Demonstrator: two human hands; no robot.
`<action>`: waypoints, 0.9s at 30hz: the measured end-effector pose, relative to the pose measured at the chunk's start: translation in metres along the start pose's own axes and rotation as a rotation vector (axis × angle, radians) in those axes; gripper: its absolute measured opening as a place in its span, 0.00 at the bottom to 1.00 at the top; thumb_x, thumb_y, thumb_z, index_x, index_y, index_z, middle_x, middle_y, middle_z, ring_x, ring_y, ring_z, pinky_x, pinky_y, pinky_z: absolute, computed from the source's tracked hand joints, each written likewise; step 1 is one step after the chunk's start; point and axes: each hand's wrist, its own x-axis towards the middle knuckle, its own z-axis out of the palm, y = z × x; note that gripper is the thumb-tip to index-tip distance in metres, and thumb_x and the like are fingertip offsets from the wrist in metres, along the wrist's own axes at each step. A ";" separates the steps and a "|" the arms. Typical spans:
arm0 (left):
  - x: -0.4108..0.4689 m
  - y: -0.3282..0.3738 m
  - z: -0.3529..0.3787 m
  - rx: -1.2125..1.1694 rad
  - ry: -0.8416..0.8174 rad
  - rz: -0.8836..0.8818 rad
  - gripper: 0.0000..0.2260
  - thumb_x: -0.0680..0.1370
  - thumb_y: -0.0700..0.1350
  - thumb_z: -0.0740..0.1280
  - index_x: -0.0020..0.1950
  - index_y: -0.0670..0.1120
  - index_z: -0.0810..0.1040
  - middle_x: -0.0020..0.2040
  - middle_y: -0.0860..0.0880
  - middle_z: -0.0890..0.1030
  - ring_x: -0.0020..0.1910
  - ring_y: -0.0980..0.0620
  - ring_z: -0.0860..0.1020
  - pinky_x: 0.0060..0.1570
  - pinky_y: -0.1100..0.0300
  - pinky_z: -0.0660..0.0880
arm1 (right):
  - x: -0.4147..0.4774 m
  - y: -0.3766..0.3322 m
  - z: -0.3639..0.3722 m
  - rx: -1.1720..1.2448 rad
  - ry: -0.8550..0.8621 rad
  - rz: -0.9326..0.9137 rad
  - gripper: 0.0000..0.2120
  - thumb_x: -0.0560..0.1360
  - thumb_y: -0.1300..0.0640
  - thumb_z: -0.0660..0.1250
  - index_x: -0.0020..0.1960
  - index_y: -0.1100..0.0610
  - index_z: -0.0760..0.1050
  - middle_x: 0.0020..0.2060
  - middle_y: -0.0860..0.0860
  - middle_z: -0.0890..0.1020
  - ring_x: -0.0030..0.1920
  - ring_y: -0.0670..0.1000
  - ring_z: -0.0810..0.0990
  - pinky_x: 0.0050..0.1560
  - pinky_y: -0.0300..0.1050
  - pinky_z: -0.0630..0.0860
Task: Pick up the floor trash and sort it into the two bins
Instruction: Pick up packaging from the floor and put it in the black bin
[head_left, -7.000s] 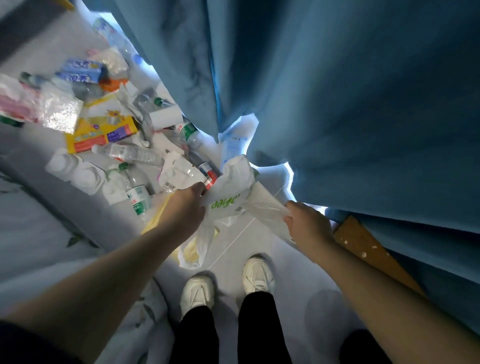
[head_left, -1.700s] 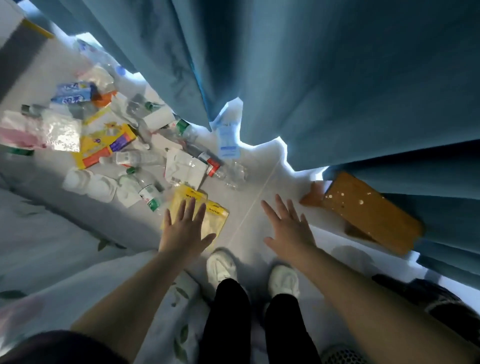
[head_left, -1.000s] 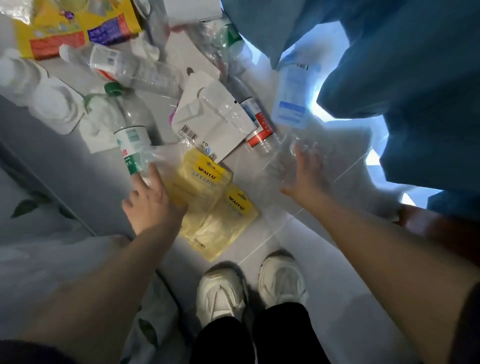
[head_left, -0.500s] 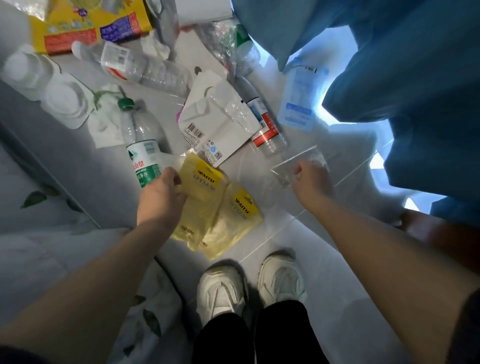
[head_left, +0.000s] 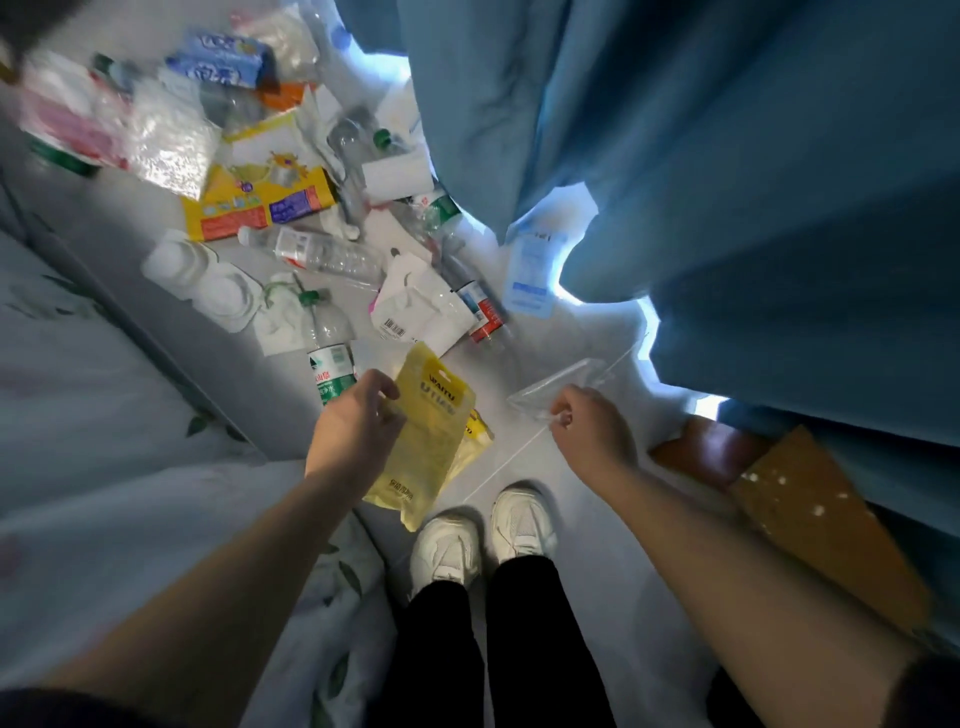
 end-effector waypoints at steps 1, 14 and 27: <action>-0.010 0.013 -0.011 0.003 -0.001 0.022 0.07 0.76 0.44 0.67 0.52 0.49 0.73 0.47 0.47 0.79 0.43 0.48 0.76 0.38 0.58 0.70 | -0.013 -0.005 -0.012 0.028 0.012 0.007 0.02 0.77 0.61 0.64 0.47 0.55 0.73 0.44 0.49 0.73 0.41 0.49 0.70 0.32 0.34 0.60; -0.107 0.100 -0.082 0.070 -0.083 0.224 0.07 0.76 0.42 0.67 0.52 0.50 0.74 0.47 0.50 0.76 0.42 0.49 0.75 0.38 0.57 0.74 | -0.154 -0.005 -0.089 0.199 0.102 0.130 0.04 0.75 0.60 0.66 0.50 0.55 0.76 0.50 0.51 0.79 0.50 0.54 0.78 0.45 0.43 0.72; -0.214 0.189 -0.069 0.217 -0.229 0.520 0.09 0.74 0.41 0.69 0.52 0.47 0.75 0.45 0.52 0.77 0.45 0.48 0.75 0.41 0.57 0.68 | -0.308 0.061 -0.120 0.468 0.268 0.370 0.04 0.75 0.59 0.67 0.47 0.51 0.74 0.45 0.47 0.78 0.45 0.48 0.75 0.45 0.40 0.72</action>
